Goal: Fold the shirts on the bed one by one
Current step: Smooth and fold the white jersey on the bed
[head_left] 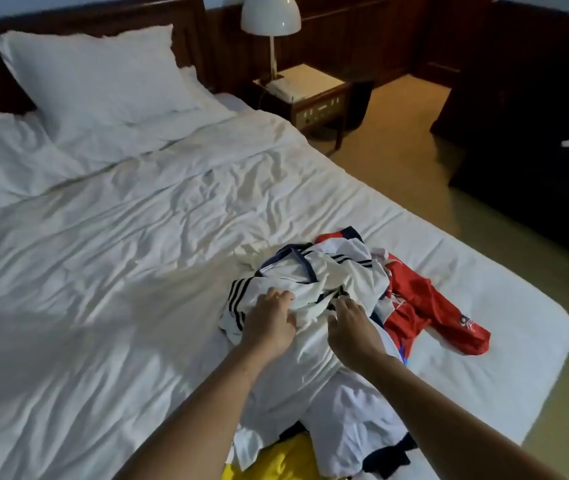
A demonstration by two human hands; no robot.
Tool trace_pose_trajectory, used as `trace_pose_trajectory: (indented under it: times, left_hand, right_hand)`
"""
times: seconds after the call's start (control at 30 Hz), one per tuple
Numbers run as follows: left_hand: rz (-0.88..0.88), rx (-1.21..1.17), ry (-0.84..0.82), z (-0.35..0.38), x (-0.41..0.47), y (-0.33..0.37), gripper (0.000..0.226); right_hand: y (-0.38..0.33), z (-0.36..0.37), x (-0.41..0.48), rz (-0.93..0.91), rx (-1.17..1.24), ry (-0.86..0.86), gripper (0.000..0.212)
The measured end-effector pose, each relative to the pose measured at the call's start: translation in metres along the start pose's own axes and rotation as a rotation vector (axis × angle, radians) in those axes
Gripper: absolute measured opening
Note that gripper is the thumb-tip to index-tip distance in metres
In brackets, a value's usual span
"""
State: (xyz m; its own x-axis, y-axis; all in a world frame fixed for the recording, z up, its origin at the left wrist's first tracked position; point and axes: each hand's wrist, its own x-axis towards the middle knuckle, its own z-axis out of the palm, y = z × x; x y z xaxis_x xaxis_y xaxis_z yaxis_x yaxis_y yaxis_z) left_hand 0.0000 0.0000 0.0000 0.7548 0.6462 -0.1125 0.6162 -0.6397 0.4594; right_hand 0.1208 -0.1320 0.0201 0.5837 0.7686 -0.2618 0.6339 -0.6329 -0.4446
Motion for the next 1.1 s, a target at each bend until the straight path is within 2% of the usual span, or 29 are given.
trace_pose_trajectory:
  times: [0.13, 0.27, 0.33, 0.4, 0.47, 0.53, 0.6, 0.73, 0.83, 0.93, 1.03, 1.1]
  left_hand:
    - [-0.078, 0.187, -0.117, 0.034, 0.057, -0.022, 0.064]
    - [-0.100, 0.252, -0.246, 0.057, 0.093, -0.044, 0.084]
    - [-0.108, 0.250, -0.273, 0.058, 0.100, -0.049, 0.083]
    - [-0.106, 0.235, -0.230, 0.063, 0.101, -0.051, 0.068]
    - [-0.121, 0.210, -0.200, 0.071, 0.098, -0.053, 0.058]
    - [-0.149, 0.167, -0.169, 0.077, 0.092, -0.057, 0.059]
    - [-0.165, 0.090, -0.111, 0.078, 0.083, -0.060, 0.058]
    - [-0.170, -0.156, 0.066, 0.059, 0.059, -0.058, 0.036]
    - [-0.192, -0.344, 0.200, 0.033, 0.032, -0.051, 0.038]
    - [-0.192, -0.643, 0.167, -0.007, -0.009, -0.038, 0.041]
    - [-0.120, -0.960, 0.081, -0.053, -0.059, -0.027, 0.055]
    - [-0.167, -1.053, 0.167, -0.083, -0.090, -0.025, 0.059]
  right_hand:
    - [0.025, 0.023, 0.064, -0.001, 0.005, 0.055, 0.048]
    - [0.042, 0.048, 0.118, 0.013, -0.043, 0.076, 0.067]
    - [0.048, 0.058, 0.137, 0.031, -0.089, 0.045, 0.091]
    - [0.053, 0.067, 0.149, 0.077, -0.098, -0.023, 0.104]
    - [0.057, 0.076, 0.152, 0.124, -0.114, -0.036, 0.096]
    - [0.062, 0.083, 0.152, 0.155, -0.027, 0.020, 0.066]
    - [0.061, 0.084, 0.146, 0.189, 0.154, 0.097, 0.050]
    - [0.032, 0.070, 0.122, 0.200, 0.346, 0.329, 0.060]
    - [-0.002, 0.053, 0.095, 0.116, 0.607, 0.439, 0.048]
    - [-0.042, 0.030, 0.066, -0.047, 0.922, 0.408, 0.036]
    - [-0.085, -0.001, 0.033, -0.212, 1.078, 0.352, 0.034]
    - [-0.114, -0.021, 0.010, -0.304, 1.100, 0.314, 0.036]
